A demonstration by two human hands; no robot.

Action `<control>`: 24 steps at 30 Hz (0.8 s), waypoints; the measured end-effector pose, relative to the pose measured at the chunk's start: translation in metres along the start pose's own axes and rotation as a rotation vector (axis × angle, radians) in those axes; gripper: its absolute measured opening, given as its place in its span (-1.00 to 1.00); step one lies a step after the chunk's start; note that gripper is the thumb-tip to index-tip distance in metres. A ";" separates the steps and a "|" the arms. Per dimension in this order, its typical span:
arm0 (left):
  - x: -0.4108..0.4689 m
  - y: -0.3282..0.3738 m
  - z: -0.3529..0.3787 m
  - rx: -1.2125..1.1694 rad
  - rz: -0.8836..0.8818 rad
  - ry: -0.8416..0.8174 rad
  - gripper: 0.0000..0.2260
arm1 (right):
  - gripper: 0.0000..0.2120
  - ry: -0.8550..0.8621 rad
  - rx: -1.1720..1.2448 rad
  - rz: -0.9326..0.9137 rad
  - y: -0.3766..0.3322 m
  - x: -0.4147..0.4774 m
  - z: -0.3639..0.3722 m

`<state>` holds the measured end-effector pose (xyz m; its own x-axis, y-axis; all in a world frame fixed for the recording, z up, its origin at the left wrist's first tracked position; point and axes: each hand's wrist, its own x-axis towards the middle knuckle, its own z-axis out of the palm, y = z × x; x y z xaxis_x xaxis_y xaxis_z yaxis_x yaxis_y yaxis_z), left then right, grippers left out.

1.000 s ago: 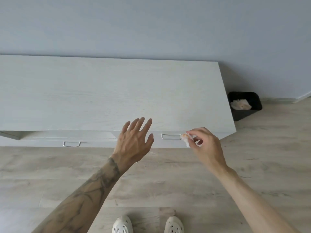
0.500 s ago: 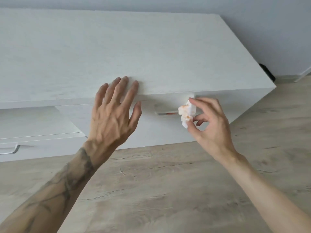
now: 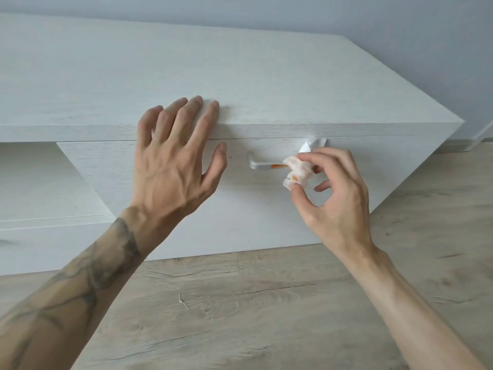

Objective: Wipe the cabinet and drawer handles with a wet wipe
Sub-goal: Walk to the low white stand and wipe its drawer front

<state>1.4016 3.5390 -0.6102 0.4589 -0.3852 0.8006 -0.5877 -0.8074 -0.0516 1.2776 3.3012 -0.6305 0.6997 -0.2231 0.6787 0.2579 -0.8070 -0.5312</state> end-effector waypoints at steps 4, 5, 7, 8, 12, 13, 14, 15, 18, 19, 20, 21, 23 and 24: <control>-0.002 -0.004 0.010 0.008 0.017 0.068 -0.52 | -0.71 0.052 0.008 -0.053 0.006 0.000 0.002; -0.002 -0.004 0.013 0.010 0.019 0.088 -0.52 | -0.75 0.086 -0.022 -0.066 0.008 0.002 0.003; -0.003 -0.006 0.019 0.021 0.023 0.123 -0.52 | -0.81 0.137 -0.100 -0.108 0.014 0.006 0.006; -0.003 -0.006 0.021 0.032 0.023 0.133 -0.52 | -0.83 0.152 -0.123 -0.132 0.018 0.007 0.006; -0.004 -0.009 0.030 0.074 0.020 0.154 -0.52 | -0.86 0.204 -0.096 -0.197 0.024 0.009 0.012; -0.003 -0.009 0.031 0.082 0.019 0.161 -0.53 | -0.88 0.212 -0.084 -0.215 0.022 0.010 0.016; -0.003 -0.009 0.033 0.088 0.019 0.169 -0.53 | -0.88 0.213 -0.073 -0.238 0.020 0.011 0.021; -0.004 -0.009 0.034 0.091 0.021 0.178 -0.54 | -0.89 0.207 -0.063 -0.264 0.019 0.012 0.024; -0.004 -0.009 0.037 0.092 0.022 0.195 -0.54 | -0.90 0.192 -0.058 -0.307 0.023 0.016 0.021; -0.004 -0.009 0.038 0.092 0.019 0.197 -0.54 | -0.90 0.194 -0.058 -0.294 0.025 0.016 0.018; -0.004 -0.009 0.038 0.091 0.015 0.199 -0.53 | -0.90 0.201 -0.053 -0.269 0.027 0.014 0.017; -0.004 -0.009 0.039 0.091 0.010 0.201 -0.53 | -0.89 0.208 -0.043 -0.245 0.026 0.013 0.018; -0.005 -0.009 0.040 0.090 0.004 0.205 -0.53 | -0.89 0.214 -0.025 -0.230 0.019 0.011 0.028; -0.005 -0.008 0.040 0.088 0.004 0.209 -0.53 | -0.89 0.211 -0.022 -0.250 0.017 0.012 0.032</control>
<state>1.4310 3.5297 -0.6379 0.3035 -0.2953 0.9059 -0.5246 -0.8455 -0.0999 1.3114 3.3028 -0.6475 0.4627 -0.1232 0.8779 0.3882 -0.8621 -0.3256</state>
